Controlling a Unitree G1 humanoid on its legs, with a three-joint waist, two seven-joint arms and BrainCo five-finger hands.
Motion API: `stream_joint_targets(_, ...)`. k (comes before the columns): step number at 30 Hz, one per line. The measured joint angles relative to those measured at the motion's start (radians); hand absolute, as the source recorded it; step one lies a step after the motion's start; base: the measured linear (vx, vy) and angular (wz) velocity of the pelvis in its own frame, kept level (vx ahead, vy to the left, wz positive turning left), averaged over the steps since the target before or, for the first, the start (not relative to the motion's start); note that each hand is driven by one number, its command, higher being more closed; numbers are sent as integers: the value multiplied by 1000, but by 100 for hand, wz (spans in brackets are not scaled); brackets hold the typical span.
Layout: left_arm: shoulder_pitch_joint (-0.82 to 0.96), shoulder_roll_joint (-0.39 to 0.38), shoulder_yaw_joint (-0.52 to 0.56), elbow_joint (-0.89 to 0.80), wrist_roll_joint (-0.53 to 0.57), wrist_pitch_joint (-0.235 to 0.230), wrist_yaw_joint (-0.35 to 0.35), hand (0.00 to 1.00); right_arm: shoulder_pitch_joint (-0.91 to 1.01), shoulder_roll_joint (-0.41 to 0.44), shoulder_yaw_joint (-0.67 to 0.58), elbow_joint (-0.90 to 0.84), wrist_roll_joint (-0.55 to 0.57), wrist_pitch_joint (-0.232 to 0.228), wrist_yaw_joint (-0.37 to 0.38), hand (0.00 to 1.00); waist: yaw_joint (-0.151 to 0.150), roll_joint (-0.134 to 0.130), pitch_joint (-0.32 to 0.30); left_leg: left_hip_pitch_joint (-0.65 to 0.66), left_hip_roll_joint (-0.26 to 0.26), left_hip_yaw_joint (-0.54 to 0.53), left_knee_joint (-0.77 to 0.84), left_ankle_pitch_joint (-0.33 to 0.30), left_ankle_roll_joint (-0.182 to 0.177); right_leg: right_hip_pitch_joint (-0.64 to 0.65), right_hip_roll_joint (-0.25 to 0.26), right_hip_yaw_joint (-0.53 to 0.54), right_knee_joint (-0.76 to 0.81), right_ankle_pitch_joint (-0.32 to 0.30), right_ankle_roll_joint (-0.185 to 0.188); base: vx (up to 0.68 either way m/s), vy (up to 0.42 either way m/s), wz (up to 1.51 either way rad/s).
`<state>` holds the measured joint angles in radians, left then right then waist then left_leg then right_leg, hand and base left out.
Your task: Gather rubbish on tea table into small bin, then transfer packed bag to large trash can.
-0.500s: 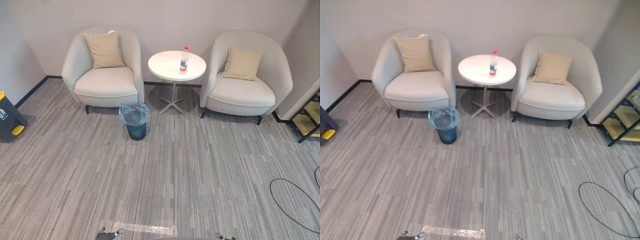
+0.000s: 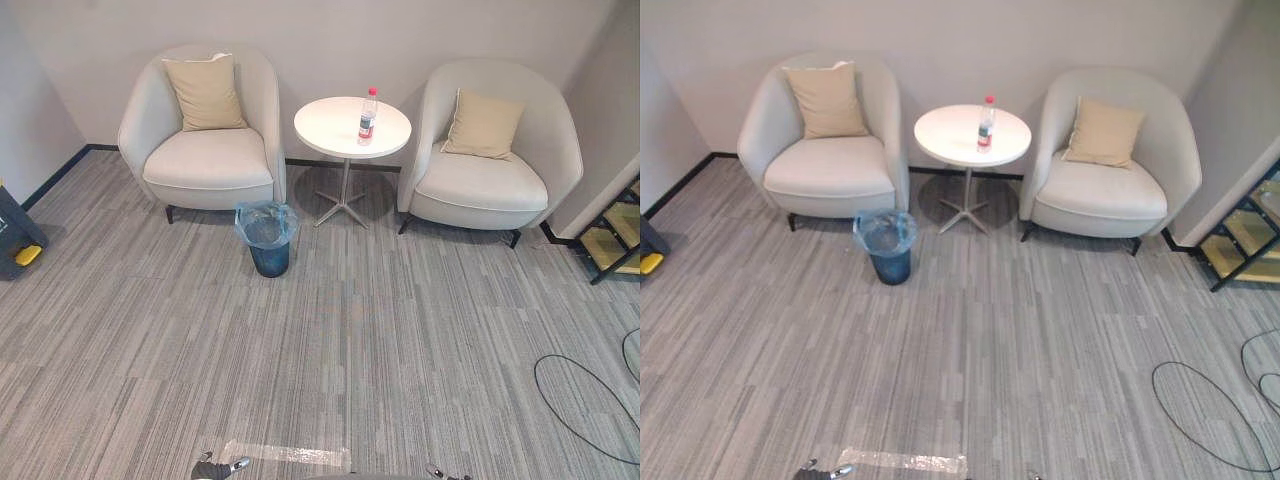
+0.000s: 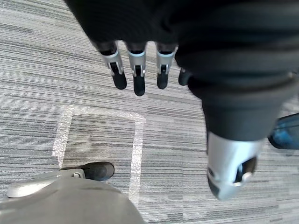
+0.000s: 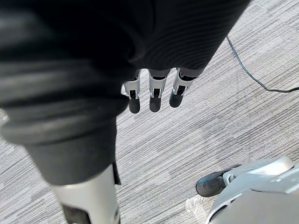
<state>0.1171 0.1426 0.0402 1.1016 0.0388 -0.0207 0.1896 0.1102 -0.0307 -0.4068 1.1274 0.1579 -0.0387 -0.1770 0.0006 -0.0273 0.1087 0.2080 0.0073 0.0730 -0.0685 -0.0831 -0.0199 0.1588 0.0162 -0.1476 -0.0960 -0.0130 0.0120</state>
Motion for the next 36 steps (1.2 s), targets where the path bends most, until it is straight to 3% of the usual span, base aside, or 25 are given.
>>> stream_joint_targets(15,-17,12,-39,13,7,16,-20,0,2,3,-6,1,109,-1,2,0,-9,5,6,-32,4,6,8,-4,-5,-29,4,9,0,1,-2,0,-2,-1)
stream_joint_targets(18,-18,11,-38,12,6,16,-22,0,-2,11,-23,-1,131,-4,2,0,-10,9,10,-38,11,29,28,-20,-23,-26,10,27,4,1,-3,12,-16,-17)
stream_joint_targets(21,-17,8,-16,-4,0,20,-26,0,0,25,-42,-13,179,-13,2,0,-16,22,25,-105,38,50,201,-107,-46,-19,23,33,18,-26,-25,22,-54,-9)
stream_joint_targets(24,-6,3,25,-64,-3,27,-38,0,8,37,-40,-33,209,-19,2,0,-12,6,42,-201,65,98,462,-131,-69,-32,17,58,85,-88,-54,-14,-62,-19)
stream_joint_targets(26,11,-25,62,-111,-9,26,-36,0,32,42,-23,-97,217,-25,0,0,0,22,58,-319,107,124,725,-146,-15,-36,12,77,159,-143,-67,78,-68,-22)
stream_joint_targets(28,16,-30,61,-121,-24,26,-37,0,33,32,-9,-103,217,-28,0,0,0,31,58,-387,124,134,784,-170,-10,-26,-3,94,183,-170,-67,119,-5,-13)
stream_joint_targets(30,19,-31,61,-131,-35,26,-36,0,27,33,-1,-113,217,-28,-1,0,5,31,58,-433,120,143,735,-172,-17,-19,-25,120,182,-185,-55,206,65,-30)
stream_joint_targets(32,20,-32,62,-134,-42,26,-36,0,8,32,22,-126,217,-28,-1,0,12,32,58,-458,97,168,584,-149,-23,-8,-52,165,180,-204,-45,340,153,-59)
stream_joint_targets(34,19,-33,62,-134,-41,26,-35,0,-8,33,28,-128,216,-28,-1,0,14,32,58,-466,63,162,458,-95,-29,-4,-71,193,178,-219,-36,386,224,-62)
stream_joint_targets(35,19,-44,58,-120,-41,25,-35,0,-16,26,20,-117,214,-28,0,0,18,51,47,-465,29,82,303,-12,-12,-9,-75,234,186,-257,-14,401,284,-96)
stream_joint_targets(36,22,-39,62,-100,-41,27,-36,0,-25,26,22,-101,211,-25,1,0,34,50,38,-464,23,86,347,23,-3,-9,-86,267,217,-293,-2,445,323,-115)
